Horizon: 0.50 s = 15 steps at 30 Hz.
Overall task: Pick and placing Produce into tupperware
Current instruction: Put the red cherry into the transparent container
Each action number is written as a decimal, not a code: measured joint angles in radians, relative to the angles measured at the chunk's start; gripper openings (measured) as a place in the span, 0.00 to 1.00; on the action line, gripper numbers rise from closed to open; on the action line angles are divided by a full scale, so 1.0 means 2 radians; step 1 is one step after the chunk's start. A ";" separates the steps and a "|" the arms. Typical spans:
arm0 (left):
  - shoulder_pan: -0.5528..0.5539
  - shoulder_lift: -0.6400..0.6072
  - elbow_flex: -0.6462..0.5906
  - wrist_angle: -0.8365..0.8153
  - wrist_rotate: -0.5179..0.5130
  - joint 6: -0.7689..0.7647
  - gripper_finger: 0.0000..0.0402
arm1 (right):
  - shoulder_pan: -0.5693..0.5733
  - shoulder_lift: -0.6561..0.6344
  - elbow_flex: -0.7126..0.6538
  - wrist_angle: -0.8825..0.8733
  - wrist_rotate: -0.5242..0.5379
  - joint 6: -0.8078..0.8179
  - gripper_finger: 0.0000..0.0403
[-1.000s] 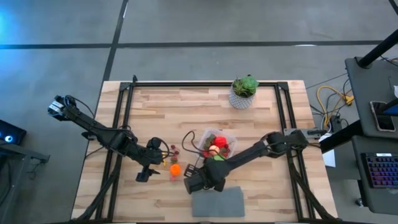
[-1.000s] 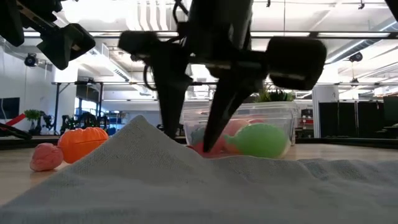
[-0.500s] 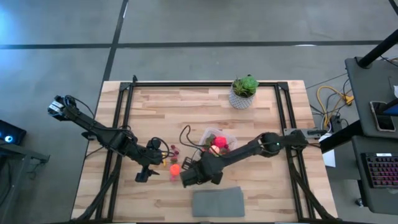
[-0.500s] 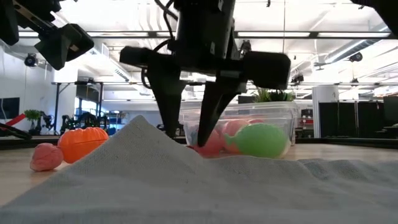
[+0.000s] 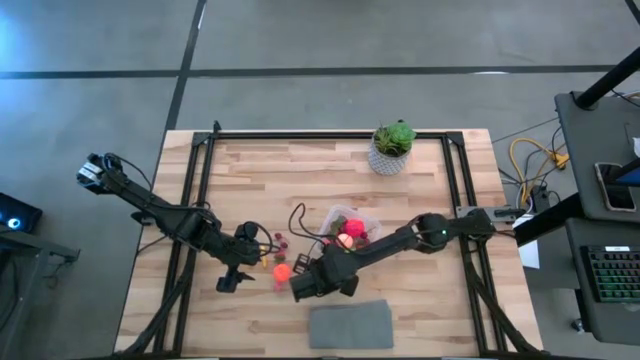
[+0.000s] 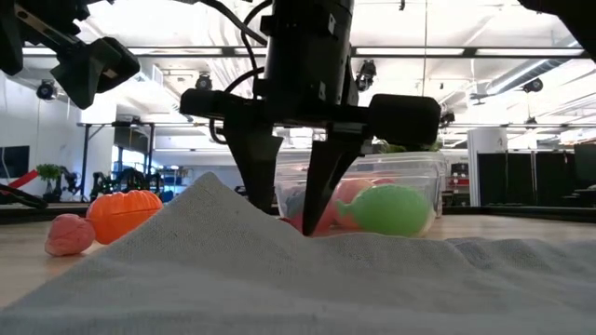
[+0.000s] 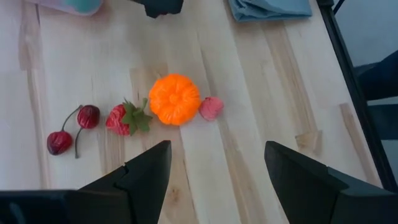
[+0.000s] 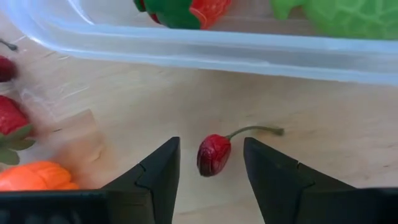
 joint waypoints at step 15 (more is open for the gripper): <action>0.000 0.000 0.000 -0.010 -0.001 0.004 0.61 | 0.000 0.000 -0.006 0.002 -0.004 0.000 0.32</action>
